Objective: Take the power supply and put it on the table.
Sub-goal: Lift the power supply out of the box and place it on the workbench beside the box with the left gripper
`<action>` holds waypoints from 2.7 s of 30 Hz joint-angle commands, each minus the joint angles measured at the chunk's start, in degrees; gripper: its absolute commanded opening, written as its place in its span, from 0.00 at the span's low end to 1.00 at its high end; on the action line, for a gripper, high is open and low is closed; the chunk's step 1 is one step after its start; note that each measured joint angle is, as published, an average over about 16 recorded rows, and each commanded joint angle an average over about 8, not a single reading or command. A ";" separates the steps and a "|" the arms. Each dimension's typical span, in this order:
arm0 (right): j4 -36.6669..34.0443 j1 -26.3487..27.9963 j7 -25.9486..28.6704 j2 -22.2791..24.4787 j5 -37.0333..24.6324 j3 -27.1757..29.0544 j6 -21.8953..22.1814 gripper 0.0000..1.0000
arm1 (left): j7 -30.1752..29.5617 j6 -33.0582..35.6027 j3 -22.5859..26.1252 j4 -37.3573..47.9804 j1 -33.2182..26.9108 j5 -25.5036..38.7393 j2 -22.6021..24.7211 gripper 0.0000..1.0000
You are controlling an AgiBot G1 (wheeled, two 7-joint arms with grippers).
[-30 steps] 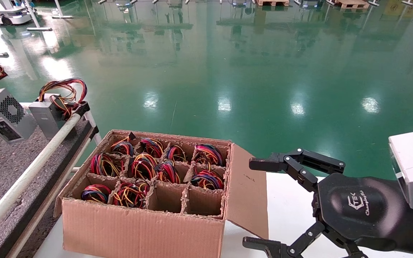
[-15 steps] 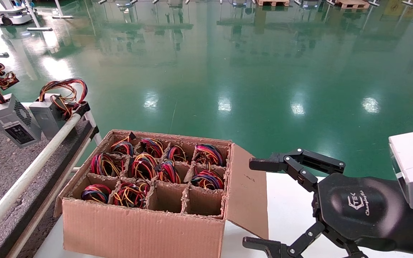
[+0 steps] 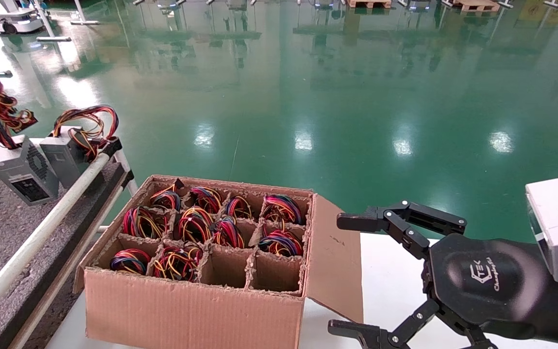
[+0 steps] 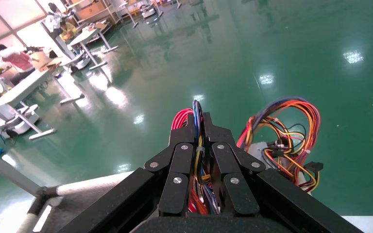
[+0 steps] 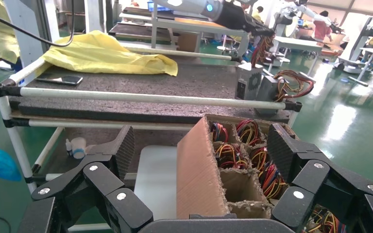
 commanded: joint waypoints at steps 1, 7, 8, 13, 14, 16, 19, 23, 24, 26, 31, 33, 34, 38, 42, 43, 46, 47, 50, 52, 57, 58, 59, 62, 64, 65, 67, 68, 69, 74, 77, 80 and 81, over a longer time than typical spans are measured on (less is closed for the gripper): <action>0.00 0.00 0.00 0.00 0.00 -0.01 0.00 1.00 | -0.69 2.44 0.72 0.87 -1.06 1.08 -0.72 0.00; -0.01 0.01 -0.01 0.00 0.01 -0.02 0.00 1.00 | -0.51 4.54 2.00 2.89 -3.38 2.91 -1.33 0.00; -0.01 0.01 -0.01 0.01 0.01 -0.02 0.00 1.00 | -0.42 4.82 2.14 3.27 -3.67 3.11 -1.35 0.00; -0.01 0.01 -0.02 0.01 0.02 -0.03 0.00 1.00 | 0.18 6.51 2.57 5.50 -4.89 3.79 -1.12 0.00; -0.01 0.01 -0.02 0.01 0.02 -0.03 0.01 1.00 | 0.38 6.91 2.60 6.01 -5.11 3.87 -1.00 0.00; -0.01 0.01 -0.02 0.01 0.02 -0.04 0.01 1.00 | 0.88 7.71 2.61 7.06 -5.53 3.93 -0.68 0.00; -0.01 0.02 -0.02 0.01 0.03 -0.04 0.01 1.00 | 1.99 8.85 2.51 8.79 -6.18 3.84 -0.04 0.00; -0.01 0.02 -0.03 0.02 0.03 -0.05 0.01 1.00 | 4.14 9.98 2.15 11.34 -7.09 3.32 1.01 0.00; -0.01 0.02 -0.03 0.02 0.03 -0.06 0.01 1.00 | 4.78 10.16 2.02 12.02 -7.33 3.12 1.31 0.00; -0.01 0.02 -0.03 0.02 0.04 -0.06 0.02 1.00 | 6.12 10.37 1.74 13.41 -7.79 2.64 1.94 0.00; -0.01 0.02 -0.04 0.02 0.04 -0.07 0.02 1.00 | 9.81 10.51 0.94 17.03 -8.97 1.14 3.58 0.00; -0.01 0.02 -0.04 0.03 0.05 -0.07 0.02 1.00 | 11.40 10.54 0.61 18.53 -9.42 0.46 4.21 0.00; -0.01 0.02 -0.04 0.03 0.05 -0.08 0.02 1.00 | 12.18 10.54 0.45 19.24 -9.62 0.12 4.51 0.00; -0.01 0.03 -0.04 0.03 0.05 -0.08 0.03 1.00 | 15.37 10.45 -0.23 22.08 -10.43 -1.38 5.75 0.00; -0.01 0.03 -0.05 0.03 0.06 -0.09 0.03 1.00 | 18.47 10.43 -0.87 24.75 -10.97 -2.80 7.06 0.00; -0.01 0.03 -0.05 0.03 0.06 -0.10 0.03 1.00 | 19.21 10.46 -1.01 25.36 -11.04 -3.12 7.37 0.00; -0.01 0.03 -0.05 0.04 0.07 -0.10 0.03 1.00 | 21.46 10.65 -1.41 27.17 -11.19 -4.07 8.16 0.00; -0.01 0.03 -0.05 0.04 0.07 -0.10 0.03 1.00 | 22.18 10.71 -1.53 27.75 -11.26 -4.39 8.37 0.00; -0.01 0.03 -0.06 0.04 0.07 -0.11 0.04 1.00 | 24.21 10.85 -1.86 29.35 -11.53 -5.37 8.89 0.00; -0.01 0.03 -0.06 0.04 0.07 -0.11 0.04 1.00 | 25.39 10.91 -2.03 30.31 -11.75 -5.97 9.14 0.00; -0.02 0.03 -0.06 0.05 0.09 -0.12 0.05 1.00 | 27.31 10.95 -2.30 32.02 -12.20 -7.00 9.61 0.50; -0.02 0.02 -0.06 0.05 0.09 -0.12 0.05 1.00 | 27.48 10.95 -2.32 32.22 -12.24 -7.11 9.67 0.62; -0.02 0.02 -0.06 0.05 0.09 -0.12 0.05 1.00 | 27.58 10.95 -2.34 32.36 -12.28 -7.19 9.71 0.75; -0.02 0.02 -0.07 0.05 0.10 -0.11 0.06 1.00 | 27.72 10.95 -2.38 32.66 -12.37 -7.38 9.80 1.00; -0.02 0.02 -0.07 0.05 0.10 -0.12 0.06 1.00 | 27.63 10.96 -2.37 32.59 -12.37 -7.38 9.77 1.00; -0.02 0.02 -0.07 0.05 0.10 -0.12 0.06 1.00 | 27.59 10.97 -2.37 32.54 -12.37 -7.38 9.75 1.00; -0.02 0.02 -0.07 0.05 0.10 -0.12 0.06 1.00 | 27.51 10.98 -2.35 32.41 -12.37 -7.36 9.72 1.00; -0.02 0.02 -0.07 0.05 0.10 -0.12 0.06 1.00 | 27.47 10.99 -2.35 32.35 -12.37 -7.34 9.70 1.00; -0.02 0.02 -0.07 0.05 0.10 -0.12 0.06 1.00 | 27.44 11.00 -2.34 32.29 -12.37 -7.32 9.69 1.00; -0.02 0.02 -0.07 0.05 0.10 -0.12 0.06 1.00 | 27.30 11.03 -2.32 32.07 -12.32 -7.18 9.62 1.00; -0.02 0.02 -0.07 0.05 0.10 -0.12 0.06 1.00 | 27.24 11.02 -2.31 31.99 -12.28 -7.10 9.58 1.00; -0.02 0.02 -0.07 0.05 0.10 -0.12 0.06 1.00 | 27.20 11.02 -2.30 31.92 -12.24 -7.04 9.56 1.00; -0.02 0.02 -0.07 0.05 0.10 -0.12 0.06 1.00 | 27.18 11.02 -2.30 31.91 -12.23 -7.02 9.56 1.00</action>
